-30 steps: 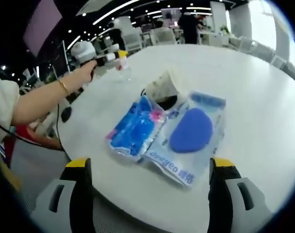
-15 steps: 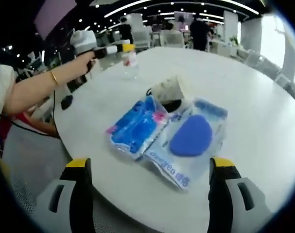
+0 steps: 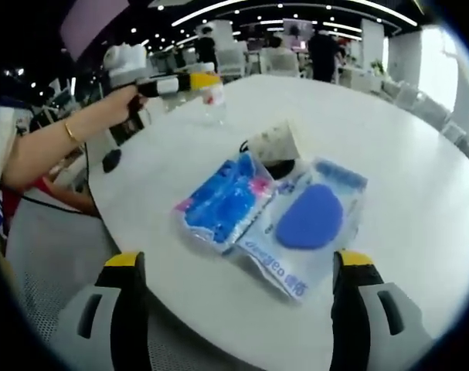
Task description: Arrange the tabletop items into an orderly group along one side of the table until the central work area is clear of visible clutter.
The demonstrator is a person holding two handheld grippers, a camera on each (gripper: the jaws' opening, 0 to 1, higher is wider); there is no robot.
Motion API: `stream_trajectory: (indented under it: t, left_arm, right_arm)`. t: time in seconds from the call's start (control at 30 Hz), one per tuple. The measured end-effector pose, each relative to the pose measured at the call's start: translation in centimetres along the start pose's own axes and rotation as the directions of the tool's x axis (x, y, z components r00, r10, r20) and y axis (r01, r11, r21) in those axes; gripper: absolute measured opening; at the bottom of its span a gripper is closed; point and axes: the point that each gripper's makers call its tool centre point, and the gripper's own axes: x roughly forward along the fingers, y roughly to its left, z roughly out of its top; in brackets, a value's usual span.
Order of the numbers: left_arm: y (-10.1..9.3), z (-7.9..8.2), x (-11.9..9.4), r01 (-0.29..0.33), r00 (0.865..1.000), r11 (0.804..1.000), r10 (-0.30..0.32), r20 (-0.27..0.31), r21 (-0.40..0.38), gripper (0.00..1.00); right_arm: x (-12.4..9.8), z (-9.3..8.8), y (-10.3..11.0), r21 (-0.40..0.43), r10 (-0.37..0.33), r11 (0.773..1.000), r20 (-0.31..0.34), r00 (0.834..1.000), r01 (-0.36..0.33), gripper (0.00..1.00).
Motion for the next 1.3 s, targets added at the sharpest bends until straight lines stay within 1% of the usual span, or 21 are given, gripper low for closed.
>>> stream_trajectory:
  t: [0.17, 0.3, 0.33, 0.37, 0.4, 0.47, 0.6, 0.67, 0.7, 0.77, 0.8, 0.83, 0.9, 0.93, 1.03, 1.1, 1.13, 1.17, 1.2, 1.23, 1.3]
  left_arm:
    - [-1.5, -0.8, -0.9, 0.067, 0.997, 0.997, -0.065, -0.051, 0.044, 0.99]
    - [-1.8, -0.8, -1.4, 0.084, 0.995, 0.996, -0.081, -0.065, 0.040, 0.99]
    - [-2.2, -1.0, -1.6, 0.104, 0.992, 0.994, -0.101, -0.074, 0.039, 0.99]
    - [-2.3, -1.2, -1.8, 0.109, 0.991, 0.993, -0.105, -0.086, 0.045, 0.99]
    - [-2.5, -1.5, -2.0, 0.122, 0.988, 0.990, -0.114, -0.106, 0.068, 0.99]
    - [-2.9, -1.6, -2.3, 0.141, 0.984, 0.986, -0.130, -0.122, 0.086, 0.99]
    - [-3.9, -1.6, -2.6, 0.180, 0.977, 0.976, -0.163, -0.141, 0.119, 0.99]
    - [-4.4, -1.6, -2.7, 0.200, 0.971, 0.970, -0.178, -0.161, 0.137, 0.99]
    - [-4.8, -1.7, -2.7, 0.222, 0.965, 0.963, -0.195, -0.173, 0.151, 0.99]
    - [-5.1, -1.7, -2.6, 0.234, 0.961, 0.959, -0.203, -0.188, 0.162, 0.99]
    - [-5.5, -1.9, -2.6, 0.246, 0.954, 0.959, -0.214, -0.210, 0.139, 0.99]
    - [-5.8, -2.3, -2.6, 0.263, 0.945, 0.955, -0.226, -0.237, 0.137, 0.99]
    - [-6.0, -2.7, -2.6, 0.280, 0.935, 0.942, -0.224, -0.275, 0.184, 0.99]
    - [-6.3, -3.0, -2.5, 0.301, 0.924, 0.931, -0.232, -0.303, 0.206, 0.99]
    - [-7.4, -3.6, -2.4, 0.348, 0.900, 0.912, -0.261, -0.350, 0.216, 0.99]
    - [-8.1, -3.8, -2.2, 0.380, 0.885, 0.898, -0.284, -0.369, 0.220, 0.98]
    - [-8.3, -3.9, -2.1, 0.389, 0.881, 0.892, -0.287, -0.378, 0.230, 0.97]
    - [-8.7, -4.0, -1.9, 0.405, 0.873, 0.884, -0.298, -0.386, 0.234, 0.96]
    - [-8.9, -4.0, -1.8, 0.412, 0.868, 0.881, -0.302, -0.395, 0.232, 0.95]
    - [-9.3, -3.9, -1.5, 0.416, 0.866, 0.880, -0.307, -0.395, 0.228, 0.95]
    - [-9.9, -3.8, -1.1, 0.436, 0.857, 0.873, -0.328, -0.397, 0.219, 0.95]
  right_arm:
    - [-0.1, -0.1, 0.0, -0.003, -0.003, 1.000, -0.002, 1.000, 0.003, 0.99]
    - [-0.2, 0.0, 0.0, 0.000, -0.001, 1.000, 0.001, 1.000, 0.001, 0.99]
    - [-0.2, -0.1, 0.1, 0.000, 0.001, 1.000, 0.000, 1.000, -0.001, 0.99]
    - [-0.2, -0.1, 0.2, 0.000, 0.006, 1.000, -0.004, 1.000, -0.006, 0.99]
    - [-0.2, -0.2, 0.3, 0.000, 0.007, 1.000, -0.008, 1.000, -0.007, 0.99]
    - [-0.3, -0.4, 0.3, -0.003, 0.007, 1.000, -0.017, 1.000, -0.008, 0.99]
    - [-0.3, -0.4, 0.5, -0.006, 0.011, 1.000, -0.016, 1.000, -0.011, 0.99]
    - [-0.3, -0.5, 0.6, -0.007, 0.015, 1.000, -0.021, 1.000, -0.015, 0.99]
    - [-0.3, -0.5, 0.6, -0.008, 0.016, 1.000, -0.023, 1.000, -0.016, 0.99]
    - [-0.3, -0.6, 0.7, -0.011, 0.017, 1.000, -0.027, 0.999, -0.017, 0.99]
    - [-0.4, -0.6, 0.7, -0.013, 0.017, 1.000, -0.027, 0.999, -0.018, 0.99]
    - [-0.4, -0.6, 0.7, -0.013, 0.018, 1.000, -0.027, 0.999, -0.018, 0.99]
    - [-0.4, -0.6, 0.8, -0.013, 0.021, 1.000, -0.028, 0.999, -0.021, 0.99]
    - [-0.4, -0.7, 0.8, -0.012, 0.022, 1.000, -0.029, 0.999, -0.022, 0.99]
    - [-0.3, -0.7, 0.8, -0.012, 0.025, 1.000, -0.034, 0.999, -0.025, 0.99]
    - [-0.3, -0.7, 0.8, -0.013, 0.024, 1.000, -0.036, 0.999, -0.025, 0.99]
    - [-0.3, -0.7, 0.8, -0.013, 0.024, 1.000, -0.037, 0.999, -0.024, 0.99]
    - [-0.3, -0.7, 0.8, -0.013, 0.023, 1.000, -0.038, 0.999, -0.023, 0.99]
    - [-0.3, -0.7, 0.8, -0.013, 0.022, 1.000, -0.040, 0.999, -0.023, 0.99]
    - [-0.3, -0.8, 0.8, -0.013, 0.022, 1.000, -0.040, 0.999, -0.023, 0.99]
    - [-0.3, -0.7, 0.8, -0.012, 0.021, 1.000, -0.041, 0.999, -0.022, 0.99]
